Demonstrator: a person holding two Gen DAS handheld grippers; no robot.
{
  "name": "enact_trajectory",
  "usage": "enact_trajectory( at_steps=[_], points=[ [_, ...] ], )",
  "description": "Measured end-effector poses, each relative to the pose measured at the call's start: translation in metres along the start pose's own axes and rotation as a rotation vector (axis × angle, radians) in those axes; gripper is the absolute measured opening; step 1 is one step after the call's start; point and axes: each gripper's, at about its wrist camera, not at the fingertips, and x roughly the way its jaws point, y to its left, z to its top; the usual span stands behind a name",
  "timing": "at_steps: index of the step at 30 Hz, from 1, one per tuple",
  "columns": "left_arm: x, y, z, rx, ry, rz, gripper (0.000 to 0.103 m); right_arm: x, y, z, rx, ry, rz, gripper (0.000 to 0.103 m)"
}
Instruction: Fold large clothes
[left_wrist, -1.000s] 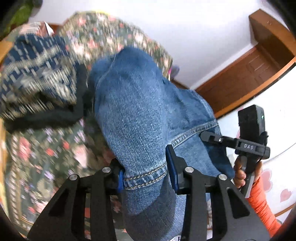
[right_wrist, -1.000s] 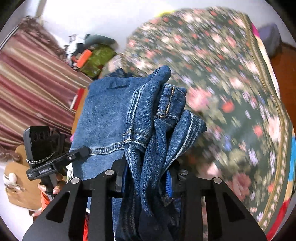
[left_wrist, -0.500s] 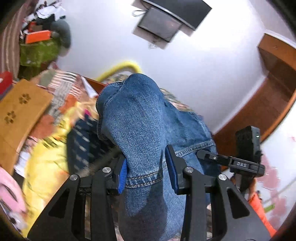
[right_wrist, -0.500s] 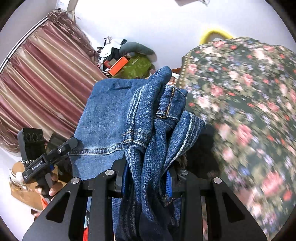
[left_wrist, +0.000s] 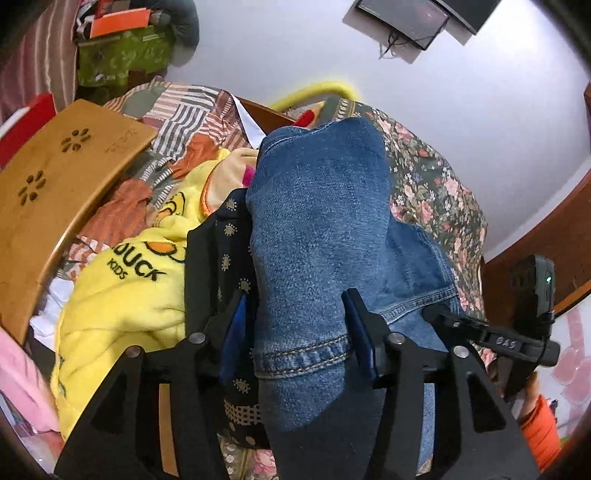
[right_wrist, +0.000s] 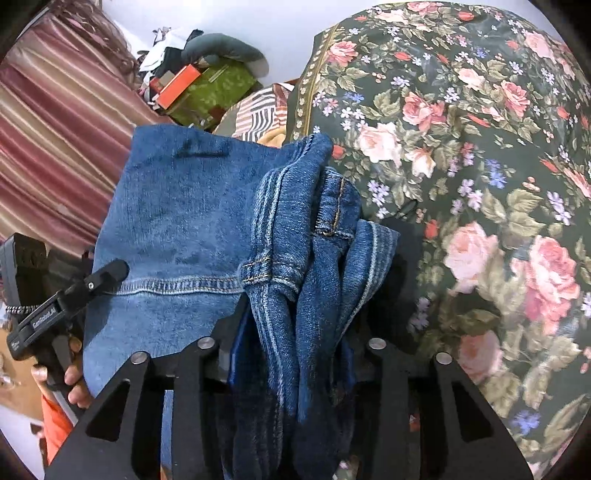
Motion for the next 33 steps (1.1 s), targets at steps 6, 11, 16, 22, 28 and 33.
enact_trajectory(
  at_steps=[6, 11, 16, 22, 28, 33],
  points=[
    [-0.031, -0.039, -0.015, 0.145, -0.048, 0.168, 0.052, -0.062, 0.039, -0.026, -0.111, -0.116, -0.114, 0.040],
    [-0.084, -0.075, -0.043, 0.257, -0.150, 0.207, 0.052, -0.135, 0.078, -0.057, -0.223, -0.262, -0.117, 0.040],
    [-0.166, -0.126, -0.078, 0.349, -0.308, 0.204, 0.052, -0.199, 0.117, -0.091, -0.294, -0.416, -0.089, 0.040],
    [-0.257, -0.173, -0.124, 0.399, -0.498, 0.157, 0.052, -0.271, 0.161, -0.149, -0.382, -0.625, -0.055, 0.040],
    [-0.330, -0.200, -0.177, 0.417, -0.704, 0.152, 0.052, -0.310, 0.197, -0.207, -0.481, -0.769, -0.042, 0.040],
    [-0.359, -0.208, -0.222, 0.398, -0.856, 0.200, 0.055, -0.313, 0.208, -0.245, -0.525, -0.856, -0.083, 0.055]
  ],
)
